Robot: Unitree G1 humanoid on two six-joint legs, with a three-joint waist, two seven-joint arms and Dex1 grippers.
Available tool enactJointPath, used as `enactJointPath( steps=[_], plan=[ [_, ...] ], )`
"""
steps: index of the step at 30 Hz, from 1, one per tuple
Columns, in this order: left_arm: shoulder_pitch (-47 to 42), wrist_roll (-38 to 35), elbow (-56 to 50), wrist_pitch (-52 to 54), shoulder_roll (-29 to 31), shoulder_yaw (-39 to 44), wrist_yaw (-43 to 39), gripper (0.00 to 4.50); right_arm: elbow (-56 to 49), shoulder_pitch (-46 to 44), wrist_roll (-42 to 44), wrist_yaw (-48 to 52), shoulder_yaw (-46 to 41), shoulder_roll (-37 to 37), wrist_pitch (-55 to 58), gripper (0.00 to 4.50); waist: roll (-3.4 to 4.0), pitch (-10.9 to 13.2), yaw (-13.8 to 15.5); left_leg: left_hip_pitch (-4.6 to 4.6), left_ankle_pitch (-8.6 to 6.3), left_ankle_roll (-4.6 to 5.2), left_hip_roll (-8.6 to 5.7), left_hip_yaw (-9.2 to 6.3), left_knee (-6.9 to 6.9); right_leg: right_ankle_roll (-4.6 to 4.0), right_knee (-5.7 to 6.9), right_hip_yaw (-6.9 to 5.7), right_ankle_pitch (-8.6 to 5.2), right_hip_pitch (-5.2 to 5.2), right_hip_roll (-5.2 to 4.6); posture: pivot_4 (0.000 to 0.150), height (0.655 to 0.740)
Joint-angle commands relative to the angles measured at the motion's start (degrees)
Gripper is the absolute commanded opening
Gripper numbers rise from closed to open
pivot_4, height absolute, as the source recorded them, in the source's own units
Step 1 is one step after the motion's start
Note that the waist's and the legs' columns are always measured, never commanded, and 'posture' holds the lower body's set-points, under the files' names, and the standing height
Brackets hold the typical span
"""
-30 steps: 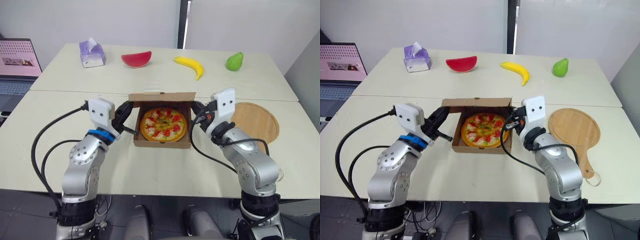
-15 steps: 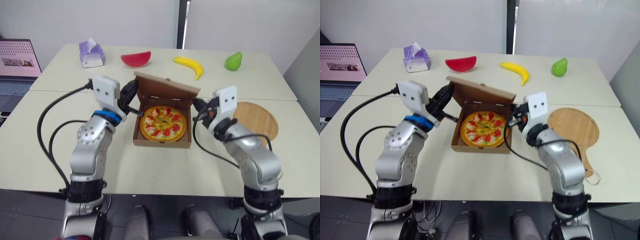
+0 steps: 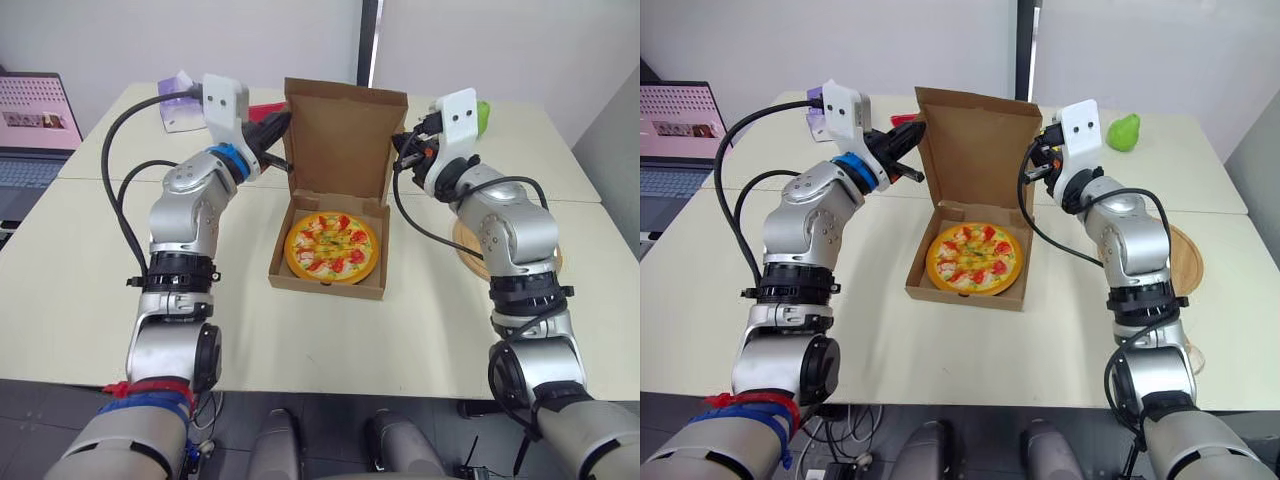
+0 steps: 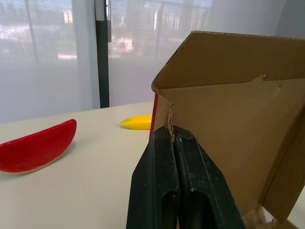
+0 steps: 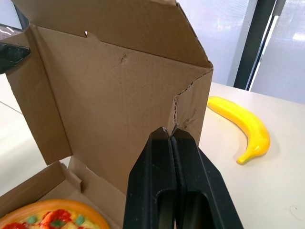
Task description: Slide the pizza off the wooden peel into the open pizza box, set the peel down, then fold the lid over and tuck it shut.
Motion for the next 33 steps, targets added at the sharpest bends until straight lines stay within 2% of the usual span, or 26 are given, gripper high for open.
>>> enactJointPath(
  steps=[1, 8, 12, 14, 18, 23, 27, 33],
  plan=[
    [-3.76, -0.59, 2.47, -2.06, -1.84, -0.22, -1.14, 0.0, 1.87, -3.35, -0.94, 0.54, -0.4, -0.52, -3.62, 0.03, 0.0, 0.0, 0.0, 0.0, 0.0, 0.0, 0.0, 0.0, 0.01, 0.0, 0.01, 0.0, 0.0, 0.0, -0.01, 0.15, 0.74],
    [-9.62, -1.78, 9.68, -0.14, -2.22, 1.11, -4.1, 0.0, 5.31, -4.45, -1.98, 0.49, -0.28, -0.24, -5.71, 0.03, 0.01, 0.0, -0.03, -0.04, 0.0, 0.0, -0.01, 0.0, 0.02, 0.0, 0.05, -0.02, 0.0, -0.03, -0.01, 0.15, 0.74],
    [-6.6, -2.19, 2.44, 2.01, -2.69, 0.06, -5.58, 0.0, 0.88, -3.17, -1.45, -0.12, 0.0, 0.55, -3.8, 0.03, 0.03, 0.02, -0.03, -0.05, 0.0, -0.01, 0.0, 0.0, 0.01, 0.0, 0.05, -0.02, 0.0, -0.05, 0.0, 0.15, 0.74],
    [-4.07, -1.84, -2.01, 2.37, -2.79, -0.6, -5.62, 0.0, -1.67, -2.12, -1.2, -0.2, 0.39, 0.9, -2.63, 0.03, 0.03, 0.02, -0.04, -0.09, 0.01, -0.02, 0.01, 0.01, 0.01, 0.0, 0.09, 0.0, 0.0, -0.12, -0.01, 0.15, 0.74],
    [6.97, -1.56, -18.83, 3.39, -3.56, -2.2, -3.27, 0.0, -10.35, 2.41, -0.1, -0.59, 1.24, 2.01, 1.58, 0.03, 0.04, 0.01, -0.1, -0.21, 0.04, -0.07, 0.05, 0.05, 0.02, -0.01, 0.27, 0.07, 0.0, -0.33, -0.01, 0.15, 0.74],
    [18.73, 1.03, -31.03, -0.85, -3.36, -3.79, -1.61, 0.0, -18.51, 8.42, 0.68, -0.31, 2.12, 3.25, 4.56, 0.03, 0.03, 0.01, 0.06, -0.33, 0.07, -0.11, 0.03, 0.03, 0.12, -0.01, 0.49, 0.05, 0.01, -0.5, -0.02, 0.15, 0.74],
    [26.48, 2.34, -37.2, -4.35, -3.73, -4.79, -0.34, 0.0, -23.63, 12.86, 1.45, -0.1, 2.79, 4.05, 6.12, 0.03, 0.03, 0.0, 0.04, -0.3, 0.07, -0.1, 0.02, 0.01, 0.17, 0.02, 0.47, 0.04, 0.03, -0.42, -0.03, 0.15, 0.74],
    [32.94, 3.26, -41.79, -5.08, -5.02, -6.75, 1.83, 0.0, -28.38, 16.92, 1.84, -0.56, 3.58, 4.91, 7.84, 0.03, 0.03, -0.01, 0.01, -0.28, 0.06, -0.09, 0.02, -0.02, 0.18, 0.02, 0.47, 0.04, 0.03, -0.38, -0.02, 0.15, 0.74]
  ],
)
